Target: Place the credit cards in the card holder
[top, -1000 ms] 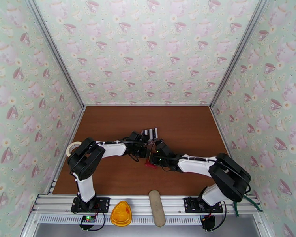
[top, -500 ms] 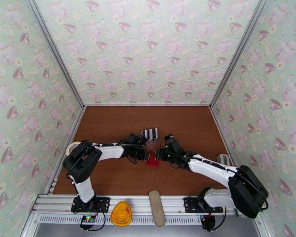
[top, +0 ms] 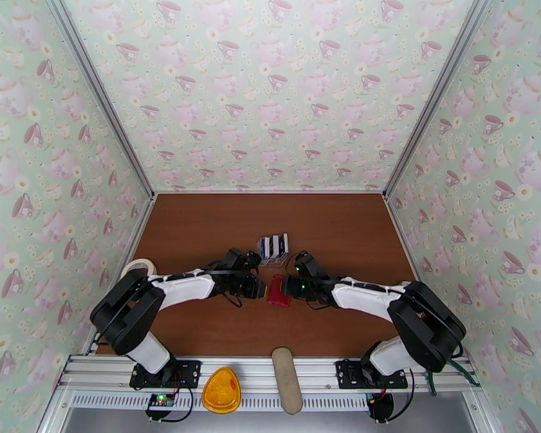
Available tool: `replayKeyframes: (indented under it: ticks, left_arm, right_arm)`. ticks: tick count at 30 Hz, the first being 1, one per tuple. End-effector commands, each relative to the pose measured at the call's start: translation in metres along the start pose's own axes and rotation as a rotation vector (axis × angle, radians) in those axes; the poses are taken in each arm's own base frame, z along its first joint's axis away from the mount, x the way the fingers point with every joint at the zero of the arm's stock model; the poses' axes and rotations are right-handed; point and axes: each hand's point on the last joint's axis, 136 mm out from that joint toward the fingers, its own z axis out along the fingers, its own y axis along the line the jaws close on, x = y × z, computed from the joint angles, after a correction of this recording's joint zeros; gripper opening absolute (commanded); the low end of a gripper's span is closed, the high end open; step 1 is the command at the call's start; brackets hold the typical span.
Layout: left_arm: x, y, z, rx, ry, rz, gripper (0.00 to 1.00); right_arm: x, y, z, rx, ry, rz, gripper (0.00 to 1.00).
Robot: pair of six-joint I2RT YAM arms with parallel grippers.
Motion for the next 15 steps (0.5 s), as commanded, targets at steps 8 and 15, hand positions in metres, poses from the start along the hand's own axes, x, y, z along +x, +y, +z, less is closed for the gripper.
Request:
replayKeyframes:
  ticks: [8,15]
  left_arm:
    - [-0.007,0.035,-0.027,-0.079,-0.081,-0.050,0.36]
    - [-0.014,0.047,-0.042,-0.096,-0.133,-0.075,0.37]
  right_arm:
    - [-0.014,0.024,0.007,-0.066,-0.002,-0.036,0.53]
    - [-0.019,0.032,0.009,-0.079,0.005,-0.053,0.54]
